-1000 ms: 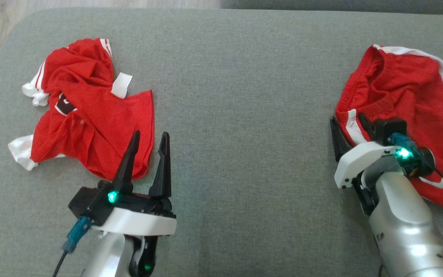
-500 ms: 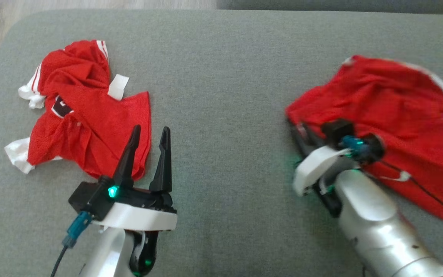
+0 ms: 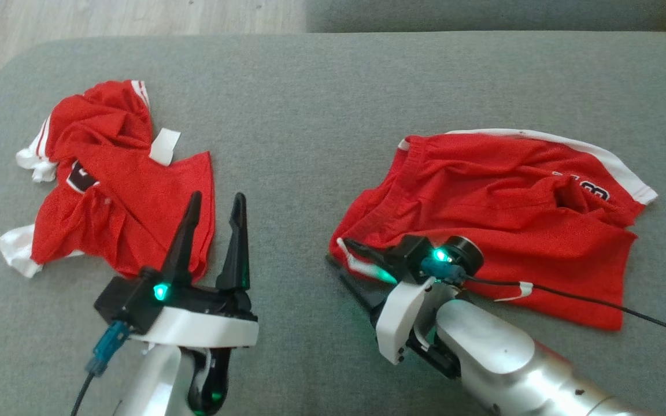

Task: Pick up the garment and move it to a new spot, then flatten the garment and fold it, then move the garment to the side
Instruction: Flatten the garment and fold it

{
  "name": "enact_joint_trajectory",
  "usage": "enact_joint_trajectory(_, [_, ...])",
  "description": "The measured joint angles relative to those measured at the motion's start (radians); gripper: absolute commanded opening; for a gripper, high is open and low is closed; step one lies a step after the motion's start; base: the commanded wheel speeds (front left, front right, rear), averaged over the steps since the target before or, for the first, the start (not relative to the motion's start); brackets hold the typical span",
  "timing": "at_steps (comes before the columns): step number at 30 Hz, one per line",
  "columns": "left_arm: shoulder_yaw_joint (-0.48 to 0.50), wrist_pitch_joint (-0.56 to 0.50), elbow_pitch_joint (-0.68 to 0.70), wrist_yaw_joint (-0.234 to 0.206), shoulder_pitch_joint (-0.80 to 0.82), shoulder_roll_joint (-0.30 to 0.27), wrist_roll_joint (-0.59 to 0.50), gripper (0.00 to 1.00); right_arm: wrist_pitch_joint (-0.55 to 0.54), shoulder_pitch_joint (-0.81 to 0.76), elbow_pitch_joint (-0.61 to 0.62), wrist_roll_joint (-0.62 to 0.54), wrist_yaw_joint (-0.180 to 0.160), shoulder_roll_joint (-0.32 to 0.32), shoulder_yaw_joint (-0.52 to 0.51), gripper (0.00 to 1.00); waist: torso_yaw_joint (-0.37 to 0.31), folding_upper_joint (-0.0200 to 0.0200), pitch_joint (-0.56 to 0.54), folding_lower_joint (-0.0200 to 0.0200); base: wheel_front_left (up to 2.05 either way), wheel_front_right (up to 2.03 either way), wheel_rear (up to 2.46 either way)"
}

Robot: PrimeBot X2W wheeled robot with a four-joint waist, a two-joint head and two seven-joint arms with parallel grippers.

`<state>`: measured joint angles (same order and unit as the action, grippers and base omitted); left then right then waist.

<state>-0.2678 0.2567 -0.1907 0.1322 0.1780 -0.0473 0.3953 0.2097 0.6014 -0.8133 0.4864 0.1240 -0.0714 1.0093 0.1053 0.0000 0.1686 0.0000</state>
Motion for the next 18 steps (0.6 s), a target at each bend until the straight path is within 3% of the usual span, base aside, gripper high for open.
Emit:
enact_joint_trajectory(4, [0.013,0.000,0.002,0.000,-0.002,0.000,-0.001,1.00,0.013,0.002,0.007,0.047,0.000,-0.005,-0.008,1.00,-0.024,0.0000,-0.014,0.0000,0.00,0.00,0.00])
enact_joint_trajectory(8, [0.025,0.000,0.009,0.000,-0.006,0.000,-0.010,1.00,0.032,0.001,0.034,0.059,0.000,-0.041,-0.105,1.00,-0.057,0.0000,-0.030,0.0000,0.00,0.00,0.00])
enact_joint_trajectory(13, [0.045,0.000,0.026,0.000,-0.015,0.000,-0.011,1.00,0.039,-0.035,0.133,0.002,0.000,-0.131,-0.392,1.00,-0.104,0.0000,-0.049,0.0000,0.00,0.00,0.00])
enact_joint_trajectory(16, [0.044,0.000,0.031,0.000,-0.022,0.000,-0.011,1.00,0.041,-0.129,0.224,-0.090,0.000,-0.141,-0.617,1.00,-0.132,0.0000,-0.057,0.0000,0.00,0.00,0.00])
enact_joint_trajectory(17, [0.044,0.000,0.031,0.000,-0.022,0.000,-0.011,1.00,0.041,-0.129,0.224,-0.090,0.000,-0.141,-0.617,1.00,-0.132,0.0000,-0.057,0.0000,0.00,0.00,0.00])
enact_joint_trajectory(18, [0.042,0.000,0.032,0.000,-0.022,0.000,-0.011,1.00,0.041,-0.176,0.254,-0.124,0.000,-0.134,-0.696,1.00,-0.141,0.0000,-0.059,0.0000,0.00,0.00,0.00])
